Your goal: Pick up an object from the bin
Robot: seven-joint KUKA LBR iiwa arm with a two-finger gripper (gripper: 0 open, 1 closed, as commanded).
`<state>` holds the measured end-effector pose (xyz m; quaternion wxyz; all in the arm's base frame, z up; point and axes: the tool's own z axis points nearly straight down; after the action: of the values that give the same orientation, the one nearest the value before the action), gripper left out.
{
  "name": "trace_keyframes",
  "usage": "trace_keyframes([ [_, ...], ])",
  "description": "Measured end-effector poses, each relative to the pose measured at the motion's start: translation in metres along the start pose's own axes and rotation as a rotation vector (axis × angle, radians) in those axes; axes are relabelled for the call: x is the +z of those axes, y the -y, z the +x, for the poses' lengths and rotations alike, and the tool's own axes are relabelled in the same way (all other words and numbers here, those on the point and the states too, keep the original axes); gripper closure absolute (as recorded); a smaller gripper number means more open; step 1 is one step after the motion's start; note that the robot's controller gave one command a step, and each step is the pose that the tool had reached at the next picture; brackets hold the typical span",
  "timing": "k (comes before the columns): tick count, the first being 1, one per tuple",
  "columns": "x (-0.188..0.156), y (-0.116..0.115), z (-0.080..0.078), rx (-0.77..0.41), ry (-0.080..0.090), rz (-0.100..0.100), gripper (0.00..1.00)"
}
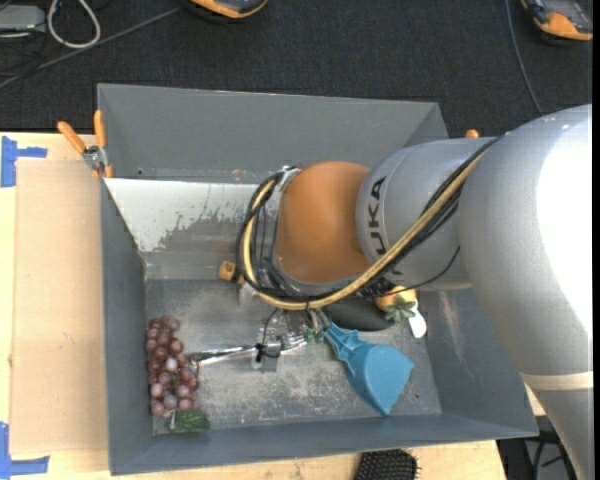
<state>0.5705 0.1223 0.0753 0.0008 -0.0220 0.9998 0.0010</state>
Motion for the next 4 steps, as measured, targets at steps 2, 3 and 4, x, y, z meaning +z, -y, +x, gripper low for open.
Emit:
trace_keyframes([
  [2,0.0,0.001,0.0,-0.001,0.0,-0.001,1.0],
  [3,0.0,0.001,0.0,0.0,0.0,-0.001,1.0],
  [4,-0.011,0.001,0.0,0.002,0.0,-0.001,1.0],
])
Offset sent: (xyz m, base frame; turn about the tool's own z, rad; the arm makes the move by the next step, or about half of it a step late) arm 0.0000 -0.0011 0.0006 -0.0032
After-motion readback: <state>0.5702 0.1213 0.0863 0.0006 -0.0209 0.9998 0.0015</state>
